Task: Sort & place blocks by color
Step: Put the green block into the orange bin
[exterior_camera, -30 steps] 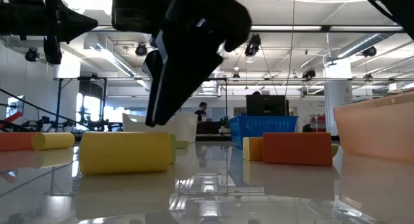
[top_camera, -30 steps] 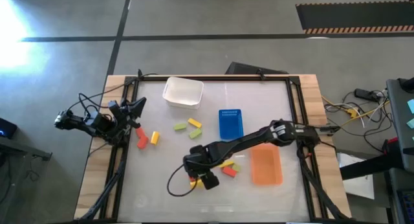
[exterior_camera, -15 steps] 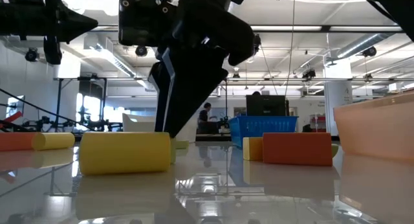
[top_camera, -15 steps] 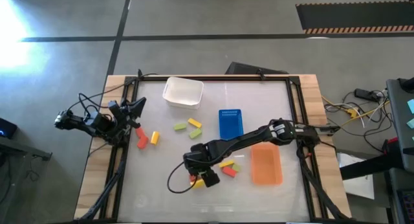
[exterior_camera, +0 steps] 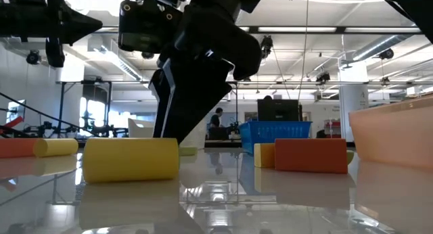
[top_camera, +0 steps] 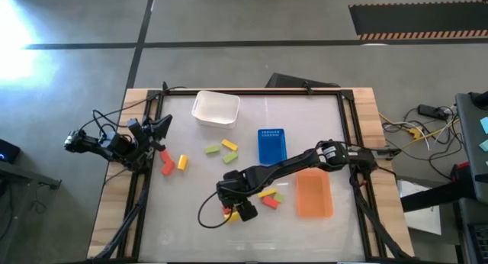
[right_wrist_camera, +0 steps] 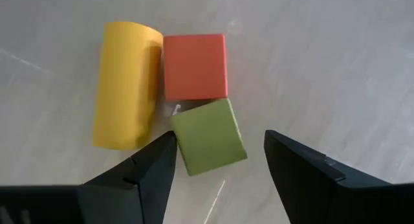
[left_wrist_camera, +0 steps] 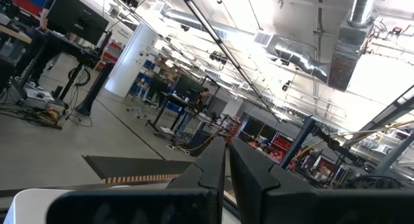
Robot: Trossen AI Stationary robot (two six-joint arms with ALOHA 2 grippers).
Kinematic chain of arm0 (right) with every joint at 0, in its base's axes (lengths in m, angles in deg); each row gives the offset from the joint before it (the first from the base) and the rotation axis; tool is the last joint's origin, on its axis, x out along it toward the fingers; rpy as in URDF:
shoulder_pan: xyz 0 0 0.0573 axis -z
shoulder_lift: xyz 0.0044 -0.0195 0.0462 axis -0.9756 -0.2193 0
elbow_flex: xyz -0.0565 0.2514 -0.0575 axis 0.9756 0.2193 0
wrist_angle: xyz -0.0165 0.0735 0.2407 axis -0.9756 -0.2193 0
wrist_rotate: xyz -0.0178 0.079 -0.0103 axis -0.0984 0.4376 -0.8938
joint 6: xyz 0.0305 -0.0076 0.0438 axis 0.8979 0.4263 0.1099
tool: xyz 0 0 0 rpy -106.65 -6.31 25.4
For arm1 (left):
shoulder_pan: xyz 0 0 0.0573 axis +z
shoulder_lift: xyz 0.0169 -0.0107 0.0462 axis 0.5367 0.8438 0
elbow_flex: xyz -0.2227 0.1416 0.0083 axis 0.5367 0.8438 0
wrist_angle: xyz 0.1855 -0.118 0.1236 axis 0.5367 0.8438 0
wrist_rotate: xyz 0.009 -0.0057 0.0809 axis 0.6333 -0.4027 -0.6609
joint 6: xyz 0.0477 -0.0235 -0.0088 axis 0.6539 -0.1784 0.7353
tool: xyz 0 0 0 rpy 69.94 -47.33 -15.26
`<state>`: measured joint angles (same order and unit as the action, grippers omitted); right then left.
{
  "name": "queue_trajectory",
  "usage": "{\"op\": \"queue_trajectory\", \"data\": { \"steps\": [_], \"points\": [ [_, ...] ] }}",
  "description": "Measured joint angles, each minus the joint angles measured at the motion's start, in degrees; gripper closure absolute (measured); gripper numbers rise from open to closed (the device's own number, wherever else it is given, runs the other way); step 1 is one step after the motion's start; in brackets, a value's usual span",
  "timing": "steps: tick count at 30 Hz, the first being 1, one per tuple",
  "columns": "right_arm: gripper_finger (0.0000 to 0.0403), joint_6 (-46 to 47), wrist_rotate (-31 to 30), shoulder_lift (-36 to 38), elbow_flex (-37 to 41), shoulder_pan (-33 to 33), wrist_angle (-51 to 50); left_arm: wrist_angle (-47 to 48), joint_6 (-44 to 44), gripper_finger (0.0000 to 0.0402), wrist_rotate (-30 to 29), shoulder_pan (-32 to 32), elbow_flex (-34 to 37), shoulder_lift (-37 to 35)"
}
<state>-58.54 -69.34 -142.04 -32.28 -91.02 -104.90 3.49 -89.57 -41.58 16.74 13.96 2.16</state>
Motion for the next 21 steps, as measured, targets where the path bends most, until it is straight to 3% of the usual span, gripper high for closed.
{"op": "queue_trajectory", "data": {
  "steps": [5,11,21],
  "points": [
    [0.0211,-0.2,1.6,0.0,0.7,0.3,1.0,0.0,0.0,0.0394,0.0,0.0,0.0,0.0],
    [0.0283,1.0,3.7,0.0,1.0,0.9,1.1,0.0,0.0,0.0394,0.0,0.0,0.0,0.0],
    [0.0284,1.3,2.2,2.0,0.3,1.3,-3.8,0.0,0.2,0.0394,0.0,0.0,0.0,0.0]
  ]
}}
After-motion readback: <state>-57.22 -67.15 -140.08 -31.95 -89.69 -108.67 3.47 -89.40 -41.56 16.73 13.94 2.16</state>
